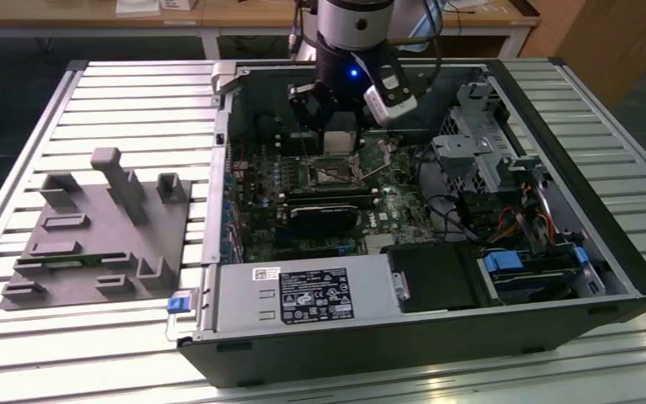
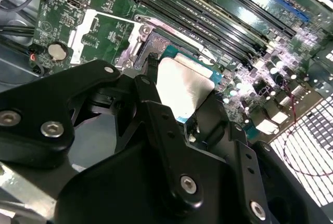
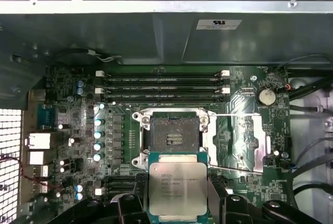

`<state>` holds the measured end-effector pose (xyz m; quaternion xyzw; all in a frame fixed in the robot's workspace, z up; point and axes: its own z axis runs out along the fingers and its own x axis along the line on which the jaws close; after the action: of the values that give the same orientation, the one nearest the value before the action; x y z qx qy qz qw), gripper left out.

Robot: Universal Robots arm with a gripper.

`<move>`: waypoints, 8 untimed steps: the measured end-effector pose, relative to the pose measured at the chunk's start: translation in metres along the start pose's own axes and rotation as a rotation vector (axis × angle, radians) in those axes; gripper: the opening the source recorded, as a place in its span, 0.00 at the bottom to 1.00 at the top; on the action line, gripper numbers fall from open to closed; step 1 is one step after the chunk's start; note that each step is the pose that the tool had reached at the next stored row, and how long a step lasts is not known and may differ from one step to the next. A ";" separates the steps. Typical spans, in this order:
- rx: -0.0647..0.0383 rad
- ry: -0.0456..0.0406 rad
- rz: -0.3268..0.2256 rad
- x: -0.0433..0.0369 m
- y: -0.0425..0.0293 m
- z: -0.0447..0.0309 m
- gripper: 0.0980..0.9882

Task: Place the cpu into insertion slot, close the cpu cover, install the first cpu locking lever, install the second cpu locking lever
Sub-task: 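Place the cpu into insertion slot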

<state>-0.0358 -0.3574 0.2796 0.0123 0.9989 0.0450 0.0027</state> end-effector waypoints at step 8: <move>0.001 0.0000 0.000 0.0002 0.0025 0.0142 0.49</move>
<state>-0.0358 -0.3536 0.2656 0.0123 0.9989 0.0443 0.0027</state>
